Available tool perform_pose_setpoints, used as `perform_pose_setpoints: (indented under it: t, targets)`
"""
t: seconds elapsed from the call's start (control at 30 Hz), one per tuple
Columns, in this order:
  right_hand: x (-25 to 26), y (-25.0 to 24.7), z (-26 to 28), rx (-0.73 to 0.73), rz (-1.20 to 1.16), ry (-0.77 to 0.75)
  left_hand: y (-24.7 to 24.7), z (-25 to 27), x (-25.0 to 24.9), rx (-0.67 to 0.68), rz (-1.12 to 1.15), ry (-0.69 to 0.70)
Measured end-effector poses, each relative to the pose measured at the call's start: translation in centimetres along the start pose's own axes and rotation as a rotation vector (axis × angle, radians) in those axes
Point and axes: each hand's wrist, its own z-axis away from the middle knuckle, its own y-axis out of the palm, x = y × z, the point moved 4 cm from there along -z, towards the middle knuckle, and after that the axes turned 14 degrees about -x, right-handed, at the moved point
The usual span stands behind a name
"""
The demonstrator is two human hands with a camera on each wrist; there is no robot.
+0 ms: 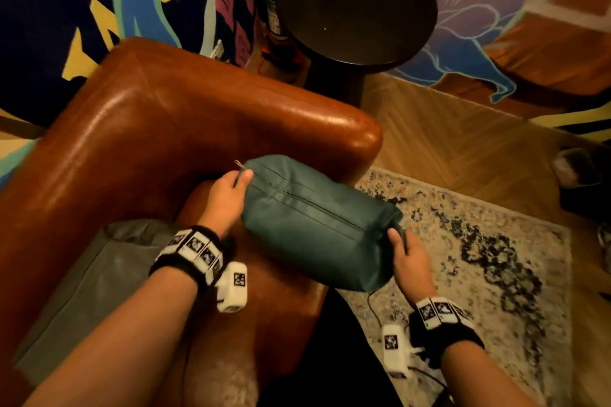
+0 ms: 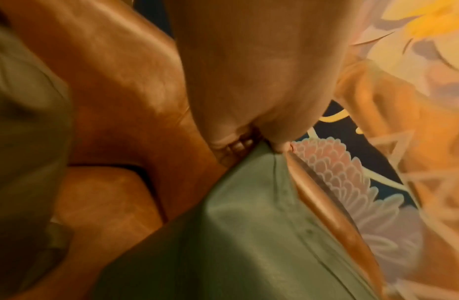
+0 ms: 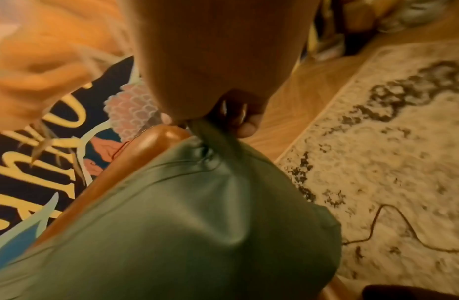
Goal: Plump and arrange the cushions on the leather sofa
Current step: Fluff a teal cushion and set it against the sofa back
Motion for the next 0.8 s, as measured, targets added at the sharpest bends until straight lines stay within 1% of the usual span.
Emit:
perform_pose_setpoints:
  t: [0.03, 0.1, 0.17, 0.2, 0.23, 0.27, 0.3, 0.33, 0.37, 0.4, 0.43, 0.47, 0.5, 0.53, 0.57, 0.6, 0.63, 0.67, 0.7, 0.77, 0.8]
  targets:
    - [0.2, -0.8, 0.1, 0.001, -0.033, 0.007, -1.4, 0.5, -0.6, -0.048, 0.068, -0.014]
    - [-0.7, -1.6, -0.5, -0.033, -0.077, 0.052, -3.6, 1.0, -0.1, -0.169, 0.223, -0.063]
    - [-1.9, -0.9, -1.3, -0.037, 0.000, 0.114, -4.7, 1.9, -0.6, -0.294, 0.228, -0.063]
    - [-2.4, 0.0, -1.6, -0.046, 0.052, 0.161, -4.7, 2.6, -1.5, -0.329, 0.234, -0.054]
    - [-2.5, 1.0, -1.6, -0.047, 0.104, 0.202, -4.7, 3.6, -3.2, -0.336, 0.244, -0.023]
    - [-2.4, 1.8, -1.5, -0.031, 0.138, 0.199, -4.3, 4.9, -5.2, -0.312, 0.249, 0.029]
    - [-1.7, 2.6, -1.2, 0.002, 0.156, 0.137, -3.8, 6.4, -7.4, -0.262, 0.250, 0.093]
    - [-0.6, 3.1, -0.7, 0.050, 0.177, 0.019, -3.0, 8.1, -9.5, -0.198, 0.234, 0.159]
    - [1.1, 3.6, 0.2, 0.113, 0.161, -0.139, -2.0, 9.8, -11.4, -0.129, 0.196, 0.228]
    - [3.2, 4.4, 1.8, 0.207, 0.102, -0.313, -1.0, 11.6, -12.9, -0.055, 0.144, 0.308]
    - [5.1, 5.1, 3.5, 0.300, 0.033, -0.448, 0.4, 13.1, -14.0, 0.024, 0.076, 0.393]
    - [6.3, 5.9, 5.0, 0.342, -0.033, -0.518, 1.7, 14.3, -14.7, 0.108, -0.009, 0.477]
    - [7.1, 6.3, 5.9, 0.324, -0.106, -0.530, 3.1, 15.4, -15.0, 0.192, -0.097, 0.544]
    - [7.5, 6.7, 6.2, 0.238, -0.167, -0.486, 4.3, 16.0, -14.7, 0.270, -0.189, 0.592]
    - [7.4, 6.8, 5.9, 0.121, -0.193, -0.409, 5.3, 16.3, -13.9, 0.335, -0.269, 0.621]
    - [7.0, 6.7, 5.2, 0.021, -0.193, -0.318, 5.9, 16.1, -12.8, 0.367, -0.340, 0.633]
    - [6.2, 6.6, 4.5, -0.045, -0.180, -0.206, 6.1, 15.5, -11.2, 0.357, -0.396, 0.612]
    - [5.3, 6.3, 3.9, -0.098, -0.162, -0.092, 5.8, 14.3, -9.2, 0.308, -0.442, 0.563]
    - [4.6, 5.9, 3.5, -0.138, -0.152, 0.005, 4.9, 12.9, -7.1, 0.222, -0.505, 0.502]
    - [3.2, 5.3, 2.9, -0.160, -0.173, 0.115, 1.5, 9.8, -3.5, -0.073, -0.649, 0.367]
    - [2.8, 5.0, 2.7, -0.154, -0.190, 0.133, -0.8, 8.3, -1.7, -0.212, -0.689, 0.258]
